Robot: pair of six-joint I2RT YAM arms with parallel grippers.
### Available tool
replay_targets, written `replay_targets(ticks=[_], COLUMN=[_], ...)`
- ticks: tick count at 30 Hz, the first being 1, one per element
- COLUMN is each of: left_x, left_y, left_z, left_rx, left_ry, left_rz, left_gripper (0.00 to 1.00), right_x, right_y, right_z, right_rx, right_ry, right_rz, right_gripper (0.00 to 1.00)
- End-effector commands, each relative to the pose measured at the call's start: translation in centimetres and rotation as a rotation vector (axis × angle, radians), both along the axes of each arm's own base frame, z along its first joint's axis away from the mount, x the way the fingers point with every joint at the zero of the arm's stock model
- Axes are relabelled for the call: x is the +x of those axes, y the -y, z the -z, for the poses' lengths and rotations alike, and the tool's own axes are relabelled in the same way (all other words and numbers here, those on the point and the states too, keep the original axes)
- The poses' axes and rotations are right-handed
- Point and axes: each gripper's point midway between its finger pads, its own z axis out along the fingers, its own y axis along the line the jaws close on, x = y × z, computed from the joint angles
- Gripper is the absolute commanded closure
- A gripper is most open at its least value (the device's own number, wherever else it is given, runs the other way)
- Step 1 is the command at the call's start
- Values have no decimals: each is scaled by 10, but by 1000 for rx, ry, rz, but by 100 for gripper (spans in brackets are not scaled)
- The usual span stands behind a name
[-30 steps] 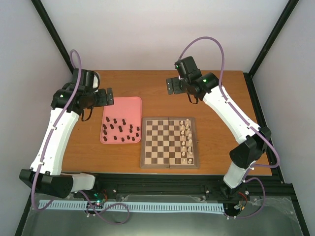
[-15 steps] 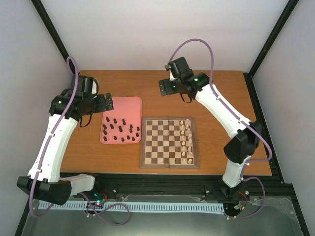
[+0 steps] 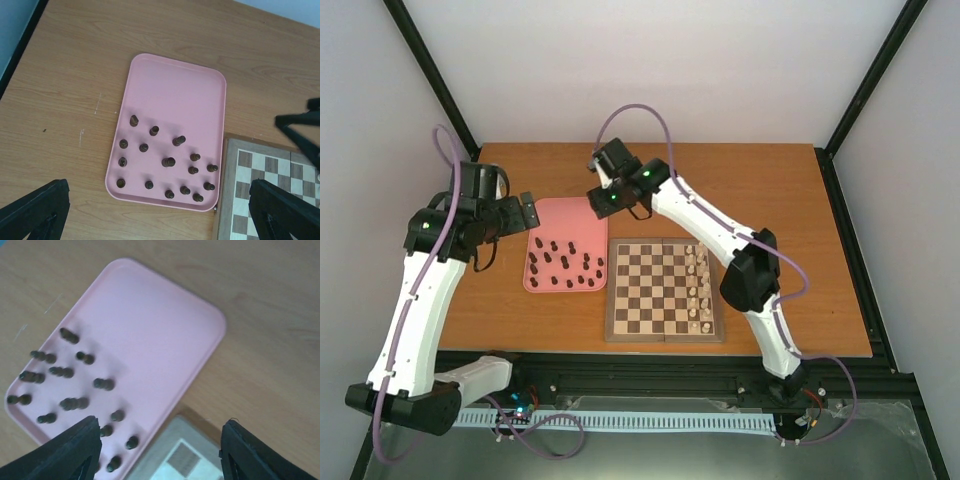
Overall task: Set up the chess pieces on the board
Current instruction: Pick up the chess piece from the storage box.
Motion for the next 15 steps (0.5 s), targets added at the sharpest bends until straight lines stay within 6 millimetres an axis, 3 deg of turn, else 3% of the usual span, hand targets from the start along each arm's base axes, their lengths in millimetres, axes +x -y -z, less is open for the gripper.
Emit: replay_targets(ticks=[1, 4, 15], left_x=[-13, -14, -12], left_y=[-12, -12, -9], left_z=[-12, -10, -11], left_rx=[8, 11, 2], left_ry=[36, 34, 24], left_rz=[-60, -60, -41], left_gripper=[0, 0, 0], right_x=[-29, -39, -68], right_y=[-31, -41, -56], right_z=[23, 36, 56], right_rx=[6, -22, -89], right_ry=[-87, -104, -127], right_rz=[-79, -107, -181], right_gripper=[36, 36, 40])
